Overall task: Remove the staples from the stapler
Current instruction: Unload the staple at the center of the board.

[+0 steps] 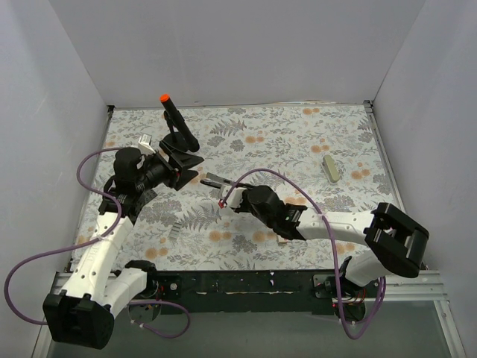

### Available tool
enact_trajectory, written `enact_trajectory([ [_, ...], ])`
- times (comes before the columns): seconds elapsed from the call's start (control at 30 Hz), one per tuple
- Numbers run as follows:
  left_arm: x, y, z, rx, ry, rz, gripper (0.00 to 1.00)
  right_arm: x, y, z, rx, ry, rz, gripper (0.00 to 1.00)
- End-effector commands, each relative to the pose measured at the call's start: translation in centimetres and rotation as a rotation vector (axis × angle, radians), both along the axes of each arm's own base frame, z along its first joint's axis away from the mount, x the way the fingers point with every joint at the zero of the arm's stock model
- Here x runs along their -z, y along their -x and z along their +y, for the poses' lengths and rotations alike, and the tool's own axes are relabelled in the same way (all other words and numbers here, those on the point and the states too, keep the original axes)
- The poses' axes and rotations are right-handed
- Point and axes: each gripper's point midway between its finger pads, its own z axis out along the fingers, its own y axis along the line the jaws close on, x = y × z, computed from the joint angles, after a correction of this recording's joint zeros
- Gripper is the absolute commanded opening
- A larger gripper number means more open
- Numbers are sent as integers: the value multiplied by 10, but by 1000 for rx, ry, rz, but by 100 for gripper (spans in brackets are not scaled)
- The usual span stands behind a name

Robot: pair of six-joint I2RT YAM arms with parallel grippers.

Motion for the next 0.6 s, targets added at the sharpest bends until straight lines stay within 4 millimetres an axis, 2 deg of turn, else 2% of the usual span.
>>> enact_trajectory([
  [0.0,-16,1,3,0,-37,-100,64,-40,-3,16,5,-145,6,1],
  [0.03,-21,-2,5,-4,-67,-132,64,-40,-1,19,21,-173,47,1],
  [0.1,-13,-11,14,-31,-175,-164,65,-38,0,20,63,-176,122,1],
  [0.13,-19,-16,18,-47,-212,-193,65,-36,1,20,84,-183,151,1],
  [0.17,-9,-19,23,-60,-257,-165,66,-23,6,17,123,-188,232,1],
  [0.2,-6,-21,29,-73,-317,-186,66,-27,7,21,135,-211,262,1],
  [0.23,-1,-27,39,-124,-365,-176,67,-21,12,23,138,-221,313,1],
  [0.33,5,-28,50,-151,-444,-170,68,-8,32,31,146,-290,486,1],
  [0.4,2,-25,51,-149,-451,-169,68,-7,41,38,169,-364,608,1],
  [0.47,2,-22,51,-151,-446,-175,68,5,56,41,167,-362,728,1],
  [0.57,17,-19,54,-164,-444,-140,68,16,64,47,200,-392,866,1],
])
